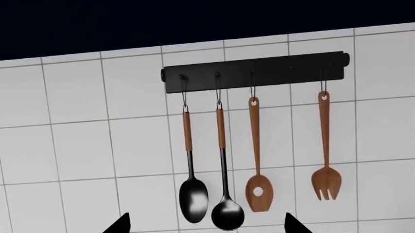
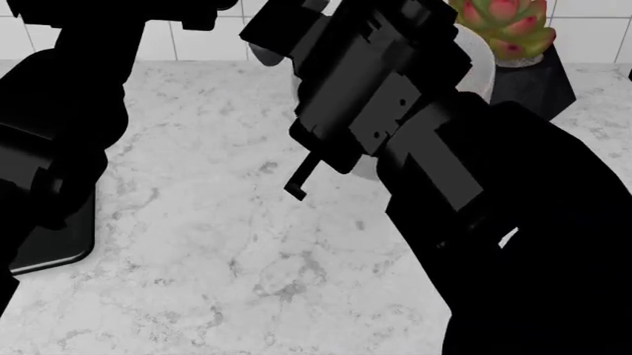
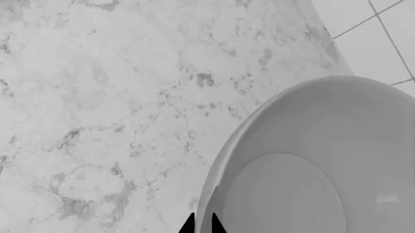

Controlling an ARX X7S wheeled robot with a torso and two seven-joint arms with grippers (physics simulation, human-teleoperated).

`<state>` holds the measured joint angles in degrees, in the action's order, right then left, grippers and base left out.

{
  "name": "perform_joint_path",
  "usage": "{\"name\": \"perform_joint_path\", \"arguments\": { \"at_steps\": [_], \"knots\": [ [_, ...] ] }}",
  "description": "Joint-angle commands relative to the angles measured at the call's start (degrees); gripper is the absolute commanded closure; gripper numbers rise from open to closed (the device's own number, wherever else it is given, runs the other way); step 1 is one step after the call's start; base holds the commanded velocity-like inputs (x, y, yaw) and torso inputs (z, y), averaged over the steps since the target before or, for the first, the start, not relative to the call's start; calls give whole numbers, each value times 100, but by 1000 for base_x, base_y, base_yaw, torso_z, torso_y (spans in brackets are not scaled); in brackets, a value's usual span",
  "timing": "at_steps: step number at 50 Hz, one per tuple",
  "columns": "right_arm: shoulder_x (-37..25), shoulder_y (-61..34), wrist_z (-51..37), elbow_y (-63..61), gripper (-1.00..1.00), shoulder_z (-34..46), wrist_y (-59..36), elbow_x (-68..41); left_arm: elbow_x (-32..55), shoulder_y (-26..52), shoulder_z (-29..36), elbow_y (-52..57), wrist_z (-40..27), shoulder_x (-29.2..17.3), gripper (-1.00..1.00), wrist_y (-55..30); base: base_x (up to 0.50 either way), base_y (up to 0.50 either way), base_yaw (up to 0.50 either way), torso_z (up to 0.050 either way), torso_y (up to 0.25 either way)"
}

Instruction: Move the fresh-baked cupcake off the tray onto the counter, and place the bowl used for mixing into the sink.

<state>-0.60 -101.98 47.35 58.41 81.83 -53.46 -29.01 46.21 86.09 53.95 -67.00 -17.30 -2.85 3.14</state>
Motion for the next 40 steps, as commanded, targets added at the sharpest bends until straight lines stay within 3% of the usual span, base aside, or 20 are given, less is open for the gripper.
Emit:
{"name": "perform_joint_path", "arguments": {
  "at_steps": [1, 6, 40],
  "knots": [
    [58, -308, -553, 428, 100, 188, -32, -52, -20, -27, -38, 12, -18, -3, -100, -22, 0, 0, 0, 0, 0],
    [58, -389, -946, 614, 100, 199, -192, -189, -25, -14, -38, -66, 15, 28, -100, 13, 0, 0, 0, 0, 0],
    [58, -408, -966, 526, 100, 394, -284, 71, 34, -66, -43, 157, -39, -71, -100, -7, 0, 0, 0, 0, 0]
  ]
}}
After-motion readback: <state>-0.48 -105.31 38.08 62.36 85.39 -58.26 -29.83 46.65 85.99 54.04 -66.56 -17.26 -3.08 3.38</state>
